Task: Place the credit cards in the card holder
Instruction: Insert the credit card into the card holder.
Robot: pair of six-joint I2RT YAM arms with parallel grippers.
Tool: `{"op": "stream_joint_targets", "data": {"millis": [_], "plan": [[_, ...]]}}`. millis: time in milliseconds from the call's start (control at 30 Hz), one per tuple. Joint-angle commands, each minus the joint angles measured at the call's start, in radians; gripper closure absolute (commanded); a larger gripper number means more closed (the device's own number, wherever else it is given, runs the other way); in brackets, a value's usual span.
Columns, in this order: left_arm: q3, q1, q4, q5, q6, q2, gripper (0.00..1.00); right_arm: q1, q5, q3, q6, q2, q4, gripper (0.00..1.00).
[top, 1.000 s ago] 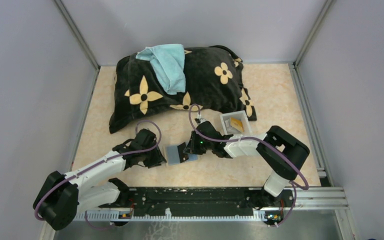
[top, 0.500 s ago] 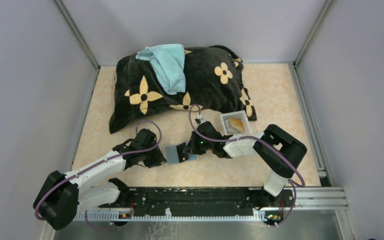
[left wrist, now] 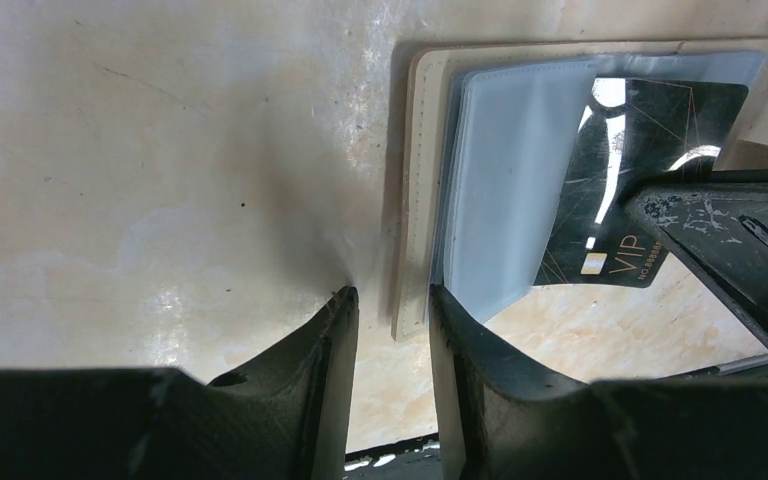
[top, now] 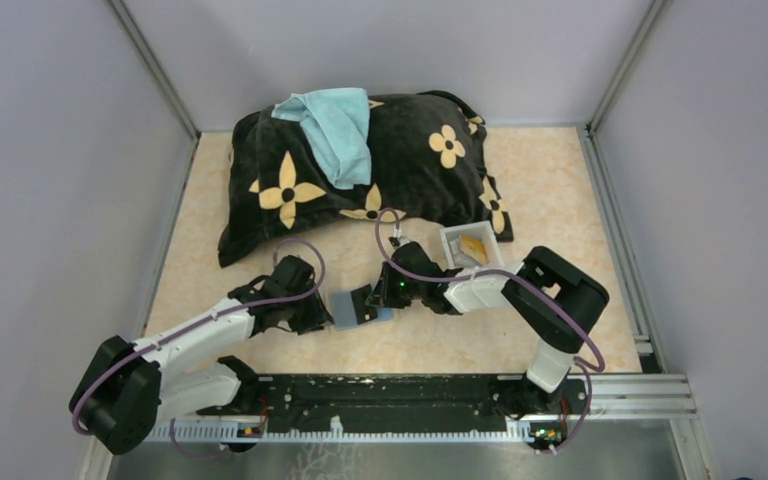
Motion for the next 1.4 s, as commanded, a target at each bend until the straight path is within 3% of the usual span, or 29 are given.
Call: {"op": "stream_joint_targets", "data": {"millis": [0, 533, 1367], "plan": [[-0.026, 0.000, -0.058, -0.035, 0.026, 0.042, 0.60, 0.005, 0.061, 0.016, -0.052, 0.046, -0.114, 1.00], [-0.020, -0.007, -0.063, -0.036, 0.019, 0.053, 0.71, 0.020, 0.122, -0.043, 0.107, -0.018, -0.127, 1.00], [-0.007, -0.010, -0.063, -0.036, 0.028, 0.076, 0.72, 0.033, -0.010, 0.026, 0.058, 0.073, -0.158, 1.00]]}}
